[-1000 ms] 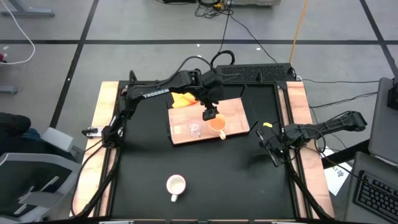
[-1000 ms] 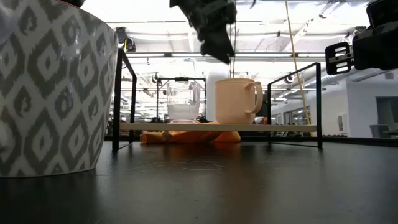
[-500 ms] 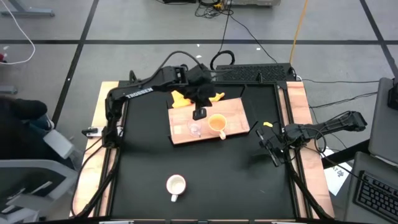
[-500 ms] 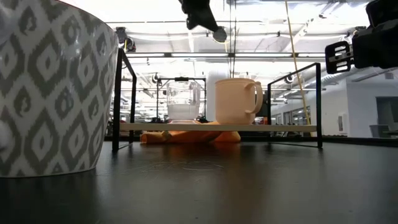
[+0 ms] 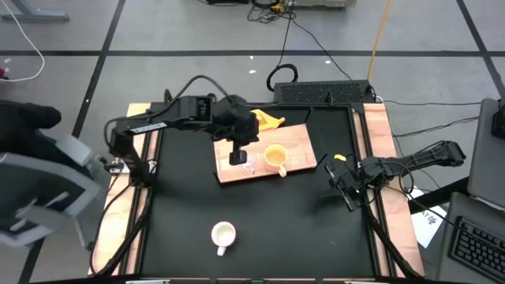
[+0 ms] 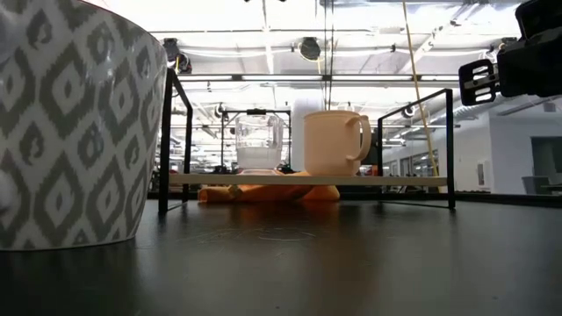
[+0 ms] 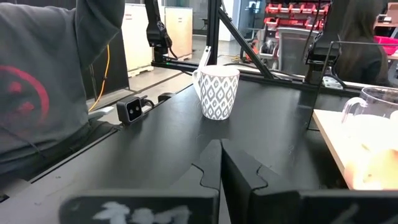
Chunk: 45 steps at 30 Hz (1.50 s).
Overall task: Stack small to large cups/mugs on shelf
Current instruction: Put the orange mug on the shelf
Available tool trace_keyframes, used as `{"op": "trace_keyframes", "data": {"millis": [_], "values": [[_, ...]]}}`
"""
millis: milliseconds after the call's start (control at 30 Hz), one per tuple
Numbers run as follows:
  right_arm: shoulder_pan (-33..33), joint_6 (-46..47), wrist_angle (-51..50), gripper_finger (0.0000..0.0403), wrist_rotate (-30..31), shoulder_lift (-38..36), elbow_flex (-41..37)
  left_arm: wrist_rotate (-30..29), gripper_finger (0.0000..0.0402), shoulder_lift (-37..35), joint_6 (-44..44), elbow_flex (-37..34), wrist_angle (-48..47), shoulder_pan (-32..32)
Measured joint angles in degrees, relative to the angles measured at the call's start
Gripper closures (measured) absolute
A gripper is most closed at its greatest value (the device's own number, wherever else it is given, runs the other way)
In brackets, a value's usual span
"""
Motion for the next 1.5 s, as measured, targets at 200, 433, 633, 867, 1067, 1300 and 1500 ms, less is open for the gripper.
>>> {"op": "trace_keyframes", "data": {"millis": [200, 433, 633, 867, 1067, 1300, 1500], "values": [[0.0, 0.0, 0.2, 0.0403, 0.0, 0.0, 0.0, -2.1, 0.0401, -11.8, -2.7, -17.7, 12.0, -2.1], [0.0, 0.0, 0.2, 0.0403, 0.0, 0.1, 0.0, -2.6, 0.0401, -27.5, -7.1, -42.3, 32.0, -3.1], [0.0, 0.0, 0.2, 0.0403, 0.0, 0.1, 0.0, -2.6, 0.0401, -37.4, -9.3, -58.7, 46.1, -4.4], [0.0, 0.0, 1.9, 0.0403, 3.7, 0.3, 0.0, -2.5, 0.0401, -44.4, -10.0, -72.9, 58.7, -6.8], [0.0, -0.1, 5.1, 0.0403, 6.1, 3.0, 0.0, -2.6, 0.0401, -47.6, -10.5, -81.3, 66.7, -8.5], [-0.1, 0.7, 12.9, 0.0403, 10.5, 10.7, 0.0, -2.6, 0.0401, -50.3, -10.1, -86.6, 70.2, -8.9], [-0.1, 0.8, 18.6, 0.0403, 16.4, 18.5, 0.4, -2.6, 0.0400, -50.4, -9.7, -87.1, 70.4, -8.9]]}}
